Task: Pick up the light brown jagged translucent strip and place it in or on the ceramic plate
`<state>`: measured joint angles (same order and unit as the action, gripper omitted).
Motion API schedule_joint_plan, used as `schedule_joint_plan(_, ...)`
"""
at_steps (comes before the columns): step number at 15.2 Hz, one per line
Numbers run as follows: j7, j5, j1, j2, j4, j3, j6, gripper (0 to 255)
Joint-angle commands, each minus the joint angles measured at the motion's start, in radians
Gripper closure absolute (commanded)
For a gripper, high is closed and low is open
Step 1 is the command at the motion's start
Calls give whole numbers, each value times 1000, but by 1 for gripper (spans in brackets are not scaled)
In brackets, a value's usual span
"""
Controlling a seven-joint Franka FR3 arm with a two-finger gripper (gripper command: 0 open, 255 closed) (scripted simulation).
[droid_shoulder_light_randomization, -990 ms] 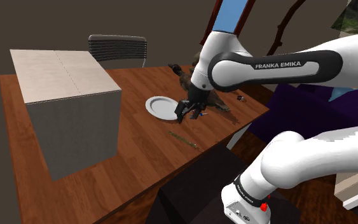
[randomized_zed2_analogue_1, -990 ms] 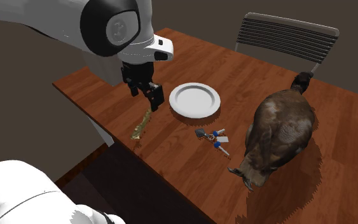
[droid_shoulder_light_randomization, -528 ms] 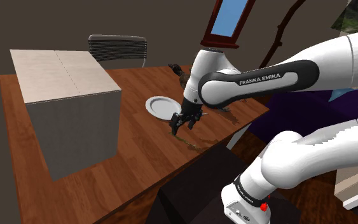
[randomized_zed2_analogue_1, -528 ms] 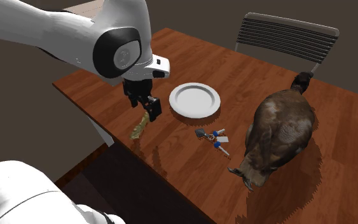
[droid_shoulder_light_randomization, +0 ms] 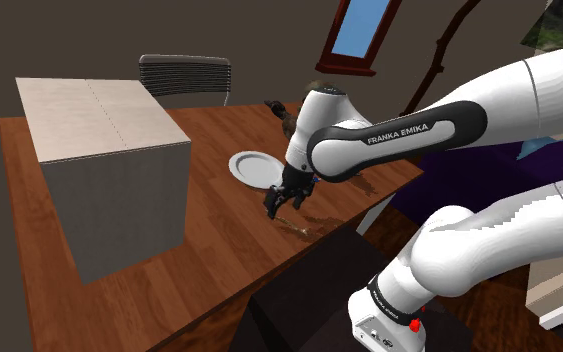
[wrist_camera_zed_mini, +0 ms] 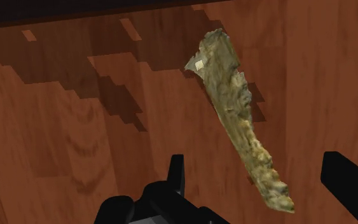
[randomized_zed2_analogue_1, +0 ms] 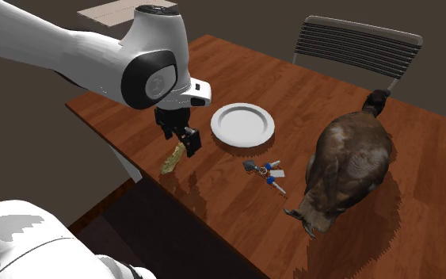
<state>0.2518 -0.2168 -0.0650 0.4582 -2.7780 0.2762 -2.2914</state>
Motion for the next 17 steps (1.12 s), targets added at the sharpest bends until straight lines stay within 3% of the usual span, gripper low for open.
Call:
schedule_joint_plan(1, 0, 0, 0, -1, 0, 0, -1, 0)
schedule_joint_plan(3, 0, 0, 0, -1, 0, 0, -1, 0)
schedule_joint_plan(4, 0, 0, 0, -1, 0, 0, -1, 255)
schedule_joint_plan(13, 0, 0, 0, -1, 0, 0, -1, 255)
schedule_joint_plan(14, 0, 0, 0, -1, 0, 0, -1, 0)
schedule_joint_plan(17, -347, -32, -97, 172, -89, -134, 82, 0)
